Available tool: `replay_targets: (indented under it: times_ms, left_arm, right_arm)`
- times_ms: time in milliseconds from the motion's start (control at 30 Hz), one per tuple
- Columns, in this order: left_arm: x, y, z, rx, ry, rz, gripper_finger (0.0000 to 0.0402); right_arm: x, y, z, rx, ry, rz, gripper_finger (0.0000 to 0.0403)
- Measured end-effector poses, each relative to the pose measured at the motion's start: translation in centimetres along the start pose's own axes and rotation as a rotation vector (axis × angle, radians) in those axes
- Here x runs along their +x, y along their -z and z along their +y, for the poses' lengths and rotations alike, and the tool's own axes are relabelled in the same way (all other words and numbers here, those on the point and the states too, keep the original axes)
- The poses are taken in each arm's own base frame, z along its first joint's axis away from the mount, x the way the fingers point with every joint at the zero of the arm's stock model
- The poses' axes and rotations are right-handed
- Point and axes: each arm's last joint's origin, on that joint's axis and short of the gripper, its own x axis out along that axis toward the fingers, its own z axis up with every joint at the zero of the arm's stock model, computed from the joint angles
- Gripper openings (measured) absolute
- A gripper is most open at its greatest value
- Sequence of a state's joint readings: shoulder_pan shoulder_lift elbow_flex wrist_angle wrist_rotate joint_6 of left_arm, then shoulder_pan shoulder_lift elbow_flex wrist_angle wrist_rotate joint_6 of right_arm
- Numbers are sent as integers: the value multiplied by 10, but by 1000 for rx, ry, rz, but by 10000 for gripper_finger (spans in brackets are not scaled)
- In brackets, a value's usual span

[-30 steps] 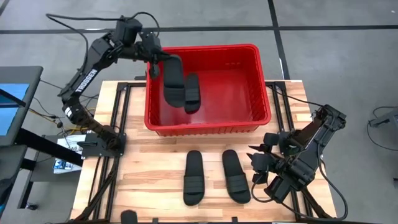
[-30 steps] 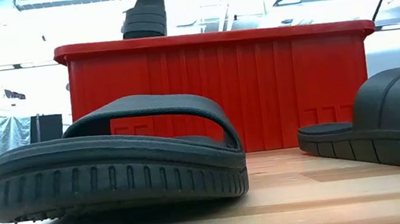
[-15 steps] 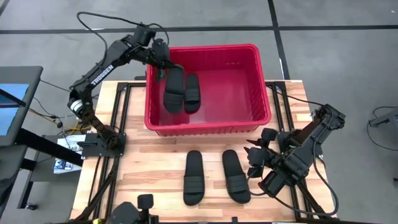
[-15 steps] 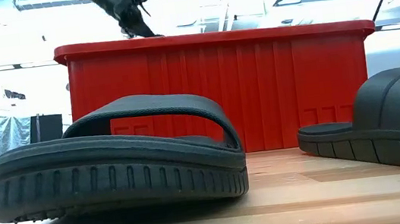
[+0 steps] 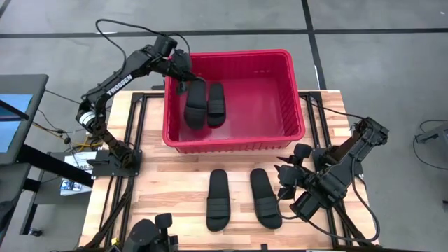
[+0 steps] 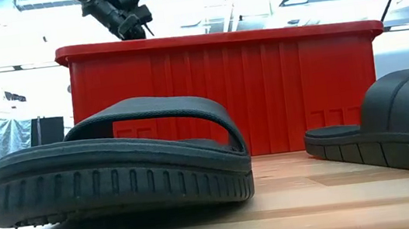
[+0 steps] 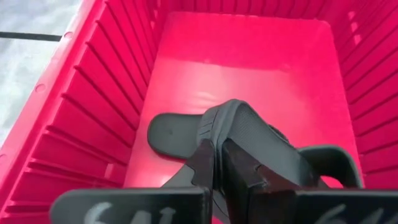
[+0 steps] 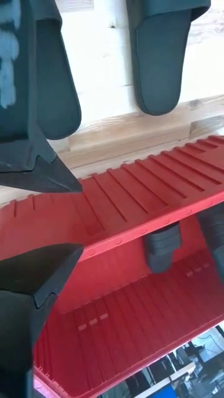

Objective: Pick and place slides into bin
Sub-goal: Put the center slide into the bin

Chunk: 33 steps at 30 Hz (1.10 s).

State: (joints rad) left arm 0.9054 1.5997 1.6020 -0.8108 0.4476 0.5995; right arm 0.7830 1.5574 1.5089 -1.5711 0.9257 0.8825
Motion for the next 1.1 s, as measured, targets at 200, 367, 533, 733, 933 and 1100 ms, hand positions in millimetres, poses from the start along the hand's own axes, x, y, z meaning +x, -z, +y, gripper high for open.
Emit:
replay_targets:
  times_ms: [200, 367, 533, 733, 933, 1100]
  left_arm:
    - [0, 0, -1, -3, 16, -10, 0]
    - [0, 0, 0, -2, 14, -11, 0]
    - [0, -2, 0, 6, 8, -23, 0]
    - [1, -3, -1, 9, 5, -25, 0]
    - [1, -3, -1, 2, 3, -23, 0]
    - [1, -3, -1, 0, 3, -21, 0]
  right_arm:
    - [0, 0, 0, 52, 0, 0, 134]
    - [0, 0, 0, 100, -3, 4, 134]
    - [0, 0, 0, 113, -5, 6, 134]
    - [0, 0, 0, 141, -6, 6, 134]
    - [0, 0, 0, 143, -7, 5, 134]
    - [0, 0, 0, 142, -7, 5, 134]
